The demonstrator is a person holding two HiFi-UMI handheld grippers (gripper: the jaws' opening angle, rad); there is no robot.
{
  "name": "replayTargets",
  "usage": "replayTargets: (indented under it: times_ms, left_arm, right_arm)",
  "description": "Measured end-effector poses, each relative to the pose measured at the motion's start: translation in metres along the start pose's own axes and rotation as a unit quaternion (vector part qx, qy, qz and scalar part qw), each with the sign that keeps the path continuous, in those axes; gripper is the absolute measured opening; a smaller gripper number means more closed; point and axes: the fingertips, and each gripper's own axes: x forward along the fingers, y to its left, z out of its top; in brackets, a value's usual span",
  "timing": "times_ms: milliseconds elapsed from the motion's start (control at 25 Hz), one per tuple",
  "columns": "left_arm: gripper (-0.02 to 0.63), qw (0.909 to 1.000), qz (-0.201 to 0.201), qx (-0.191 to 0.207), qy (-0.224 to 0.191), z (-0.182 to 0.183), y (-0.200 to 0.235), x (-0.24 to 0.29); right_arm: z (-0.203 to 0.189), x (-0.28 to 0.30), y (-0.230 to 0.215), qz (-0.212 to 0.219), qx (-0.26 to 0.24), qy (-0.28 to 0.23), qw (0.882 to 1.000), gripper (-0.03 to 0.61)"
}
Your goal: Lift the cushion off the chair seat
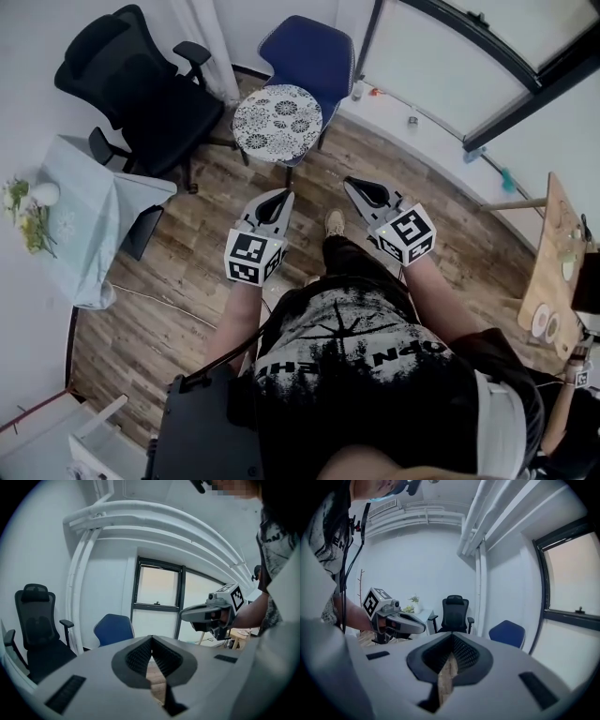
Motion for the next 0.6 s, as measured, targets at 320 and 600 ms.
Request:
replayTargets:
  times_ms: [320,600]
  left_arm:
    - [0.012,0.9992,0.034,-0.016,0.016,0.009,0.049,0.033]
    - [0.012,0.9983,0.042,-0.035,0.020,0.035,0.082,0.089]
  right_arm:
    - [0.014,0.047,-0.051,0.025,0.009,-0.012,1.000,0.018]
    - [0.026,0.084,-0.118,0.044,0.025,-0.021,0.999,0.018]
